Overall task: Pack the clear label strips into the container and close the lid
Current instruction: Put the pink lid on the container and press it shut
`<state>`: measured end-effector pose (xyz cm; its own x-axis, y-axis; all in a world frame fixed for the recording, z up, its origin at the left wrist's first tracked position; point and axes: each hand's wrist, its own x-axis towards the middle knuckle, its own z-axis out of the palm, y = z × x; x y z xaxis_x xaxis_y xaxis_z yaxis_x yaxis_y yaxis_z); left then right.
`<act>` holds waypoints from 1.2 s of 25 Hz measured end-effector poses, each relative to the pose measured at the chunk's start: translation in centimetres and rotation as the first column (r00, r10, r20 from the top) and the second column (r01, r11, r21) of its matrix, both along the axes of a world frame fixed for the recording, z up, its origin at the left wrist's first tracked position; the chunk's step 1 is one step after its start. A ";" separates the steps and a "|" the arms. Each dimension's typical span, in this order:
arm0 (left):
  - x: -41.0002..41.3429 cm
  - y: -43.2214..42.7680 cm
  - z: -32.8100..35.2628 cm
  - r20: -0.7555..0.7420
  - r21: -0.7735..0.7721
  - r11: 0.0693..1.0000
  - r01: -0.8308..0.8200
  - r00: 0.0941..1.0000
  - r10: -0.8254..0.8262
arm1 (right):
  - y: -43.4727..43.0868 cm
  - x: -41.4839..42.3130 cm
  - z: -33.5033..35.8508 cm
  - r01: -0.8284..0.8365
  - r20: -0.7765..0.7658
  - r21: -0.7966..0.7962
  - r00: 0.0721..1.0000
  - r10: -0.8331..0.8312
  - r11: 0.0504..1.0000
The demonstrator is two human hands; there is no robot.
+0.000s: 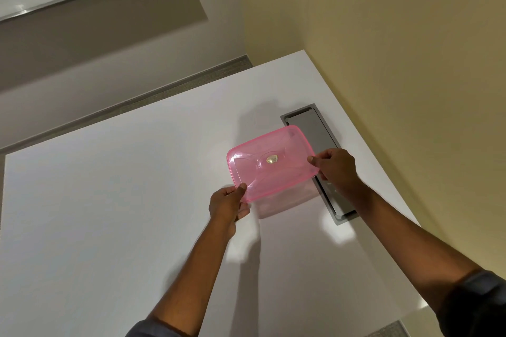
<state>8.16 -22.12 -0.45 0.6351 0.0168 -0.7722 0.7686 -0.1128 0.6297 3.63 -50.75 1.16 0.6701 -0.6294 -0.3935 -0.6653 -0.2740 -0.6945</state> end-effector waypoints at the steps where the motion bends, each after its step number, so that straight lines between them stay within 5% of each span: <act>1: -0.2 0.0 0.0 -0.018 -0.038 0.999 -0.010 1.000 0.009 | 0.1 -0.2 -0.1 0.044 -0.003 0.053 0.999 -0.044 0.998; 8: -0.5 -0.1 -0.6 -0.006 -0.032 0.998 -0.050 0.999 0.050 | -0.2 -0.1 -0.6 0.235 -0.056 0.310 0.972 -0.229 0.921; 17: -0.4 -0.6 -1.1 0.013 0.012 1.000 -0.027 1.000 0.027 | -0.5 -0.7 -1.6 0.223 -0.045 0.348 0.974 -0.221 0.911; 30: 7.7 -4.6 -2.3 0.282 0.568 0.819 0.081 0.916 -0.287 | -0.8 -1.3 -2.1 0.127 0.050 0.362 0.987 -0.156 0.924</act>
<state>15.85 -26.74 -2.77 0.8871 0.2157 -0.4082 0.4464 -0.6261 0.6393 2.32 -51.59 -0.92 0.6213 -0.5477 -0.5604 -0.6199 0.0938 -0.7791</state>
